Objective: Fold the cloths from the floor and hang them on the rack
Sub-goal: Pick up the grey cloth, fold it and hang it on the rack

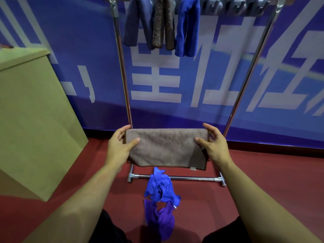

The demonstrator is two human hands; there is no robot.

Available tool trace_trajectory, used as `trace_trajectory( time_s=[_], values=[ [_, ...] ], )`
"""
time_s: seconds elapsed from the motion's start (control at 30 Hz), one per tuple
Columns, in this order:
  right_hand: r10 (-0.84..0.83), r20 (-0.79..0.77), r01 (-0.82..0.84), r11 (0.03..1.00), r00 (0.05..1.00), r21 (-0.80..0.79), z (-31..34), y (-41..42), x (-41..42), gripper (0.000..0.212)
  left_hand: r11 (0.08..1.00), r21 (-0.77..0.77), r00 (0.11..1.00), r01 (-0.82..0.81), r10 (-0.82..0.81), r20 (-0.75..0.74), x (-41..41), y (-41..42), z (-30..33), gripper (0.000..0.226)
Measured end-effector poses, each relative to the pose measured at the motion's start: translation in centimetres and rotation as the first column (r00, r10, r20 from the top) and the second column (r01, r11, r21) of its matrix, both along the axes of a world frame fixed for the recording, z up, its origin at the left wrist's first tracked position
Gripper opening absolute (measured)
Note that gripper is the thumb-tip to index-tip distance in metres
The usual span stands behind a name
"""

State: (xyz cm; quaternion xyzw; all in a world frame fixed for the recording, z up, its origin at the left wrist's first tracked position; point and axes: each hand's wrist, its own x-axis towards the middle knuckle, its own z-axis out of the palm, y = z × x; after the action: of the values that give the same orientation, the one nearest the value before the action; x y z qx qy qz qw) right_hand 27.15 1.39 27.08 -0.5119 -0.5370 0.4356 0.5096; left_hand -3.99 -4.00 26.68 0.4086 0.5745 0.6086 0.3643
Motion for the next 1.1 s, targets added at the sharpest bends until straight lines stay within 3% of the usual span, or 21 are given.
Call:
trace_trajectory(
  time_s=[0.23, 0.47, 0.53, 0.63, 0.7, 0.87, 1.1],
  values=[
    [-0.068, -0.022, 0.068, 0.997, 0.997, -0.036, -0.2, 0.2, 0.1, 0.069, 1.000, -0.004, 1.000, 0.014, -0.014, 0.016, 0.2, 0.0, -0.1, 0.066],
    [-0.093, -0.270, 0.020, 0.965, 0.958, -0.261, -0.9, 0.7, 0.1, 0.095, 0.992, -0.120, 0.963, 0.039, -0.006, 0.270, -0.6, 0.8, -1.1, 0.090],
    [-0.093, -0.332, -0.014, 0.951, 0.939, -0.308, -0.9, 1.0, 0.3, 0.091, 0.986, -0.154, 0.930, 0.061, -0.001, 0.367, -0.5, 0.7, -0.9, 0.084],
    [-0.059, -0.378, -0.082, 0.934, 0.924, -0.347, -1.2, 1.2, 0.4, 0.076, 0.964, -0.199, 0.894, 0.177, -0.073, 0.442, -0.4, 0.2, -0.5, 0.049],
    [-0.020, -0.353, -0.109, 0.934, 0.935, -0.341, -1.0, 1.1, 0.3, 0.058, 0.948, -0.224, 0.889, 0.227, -0.108, 0.445, -0.5, 0.0, -0.5, 0.035],
    [-0.005, -0.159, -0.038, 0.963, 0.987, -0.266, -1.1, 0.6, 0.4, 0.027, 0.957, -0.216, 0.894, 0.192, -0.080, 0.441, -0.5, 0.0, -0.5, 0.027],
    [-0.009, 0.063, 0.018, 0.987, 0.998, -0.157, -0.8, 0.3, 0.0, 0.021, 0.970, -0.191, 0.966, 0.153, -0.106, 0.236, 0.0, 0.2, -1.0, 0.028]
  ],
)
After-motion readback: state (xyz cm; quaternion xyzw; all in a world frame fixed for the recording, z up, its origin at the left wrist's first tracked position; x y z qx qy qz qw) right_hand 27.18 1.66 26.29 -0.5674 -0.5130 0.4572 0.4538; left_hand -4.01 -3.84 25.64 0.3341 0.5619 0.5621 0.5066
